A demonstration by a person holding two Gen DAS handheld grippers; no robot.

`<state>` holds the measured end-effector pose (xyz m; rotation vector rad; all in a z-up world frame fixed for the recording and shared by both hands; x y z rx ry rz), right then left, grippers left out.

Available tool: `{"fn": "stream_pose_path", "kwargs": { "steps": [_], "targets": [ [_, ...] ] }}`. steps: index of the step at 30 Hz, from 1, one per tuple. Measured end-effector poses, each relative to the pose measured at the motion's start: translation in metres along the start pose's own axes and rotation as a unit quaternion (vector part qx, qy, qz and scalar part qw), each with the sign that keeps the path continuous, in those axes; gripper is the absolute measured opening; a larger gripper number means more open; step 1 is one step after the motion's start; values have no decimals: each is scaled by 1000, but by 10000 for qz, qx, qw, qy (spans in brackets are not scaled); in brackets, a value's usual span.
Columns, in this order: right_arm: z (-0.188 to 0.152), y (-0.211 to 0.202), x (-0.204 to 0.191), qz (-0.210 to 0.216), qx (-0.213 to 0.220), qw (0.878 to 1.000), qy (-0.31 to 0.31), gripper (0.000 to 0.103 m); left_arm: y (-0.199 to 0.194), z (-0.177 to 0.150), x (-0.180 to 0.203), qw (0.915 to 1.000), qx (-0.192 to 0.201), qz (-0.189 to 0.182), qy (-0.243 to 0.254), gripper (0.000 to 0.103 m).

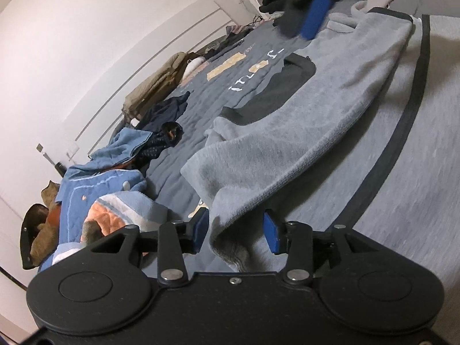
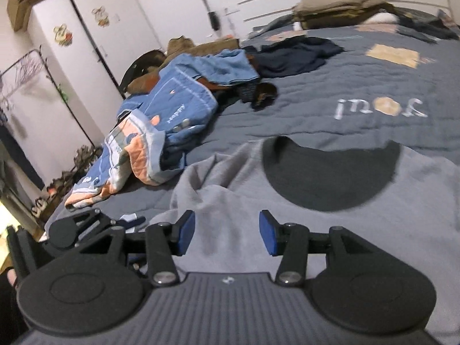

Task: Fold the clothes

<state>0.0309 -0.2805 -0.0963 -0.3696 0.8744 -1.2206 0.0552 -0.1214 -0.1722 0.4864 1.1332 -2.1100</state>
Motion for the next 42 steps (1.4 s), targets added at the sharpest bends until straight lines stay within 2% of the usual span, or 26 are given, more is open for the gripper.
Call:
{"fn": "stream_pose_path", "kwargs": {
  "steps": [9,14,20,21,22,23,24,25,28,30,31,33,35,36,39,40,41,42],
  "targets": [
    [44,79,-43,145,-465,9975,-516,49,-2,-1,-5,9998,144,-15,-114,41],
    [57,120,-58,143,-851,9938,-702,49,2,1,-5,9997,160,-78,-138,41],
    [59,155,-57,247,-1310,9902,-403,49,7,-4,-6,9997,126,-110,-159,40],
    [60,159,-56,322,-1330,9902,-295,46,8,-4,-7,9997,116,-100,-170,38],
    [60,162,-56,382,-1334,9901,-195,34,9,-4,-7,9997,117,-98,-178,31],
    [61,165,-55,404,-1355,9899,-118,15,9,-3,-7,9997,120,-99,-186,22],
    [62,168,-55,439,-1368,9896,-5,6,10,-3,-7,9997,124,-99,-195,16],
    [64,171,-54,474,-1381,9892,108,5,9,-3,-10,9996,140,-109,-235,7],
    [78,171,-51,606,-930,9931,367,4,0,-4,-25,9987,241,-119,-428,3],
    [88,170,-49,694,-627,9942,540,4,-11,-5,-37,9973,343,-147,-632,3],
    [93,170,-47,737,-475,9942,625,0,-14,-5,-39,9964,363,-234,-728,3],
    [102,169,-45,823,-171,9933,796,0,-11,-9,-34,9964,217,-433,-692,3],
    [106,178,-47,984,-291,9917,773,0,-6,-14,-23,9985,49,-383,-388,4],
    [107,180,-49,925,-399,9923,724,1,-3,-16,-19,9989,-27,-378,-282,5],
    [109,175,-54,837,-557,9938,467,5,-6,-14,-23,9989,45,-314,-336,8],
    [110,171,-56,822,-596,9942,343,5,-7,-14,-26,9987,61,-299,-410,18],
    [108,166,-56,787,-640,9946,202,7,-8,-13,-28,9985,78,-269,-474,31],
    [106,161,-57,753,-683,9948,60,9,-8,-13,-29,9986,109,-234,-455,36]
  ]
}}
Point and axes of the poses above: each gripper's, at about its wrist camera, not at the fingertips, and y roughly the way its jaws point, x to its right, z to its top, the point moved 8 cm from there along y, roughly the way its jaws point, and after that the axes turned 7 degrees about -x, right-handed, at the moved point
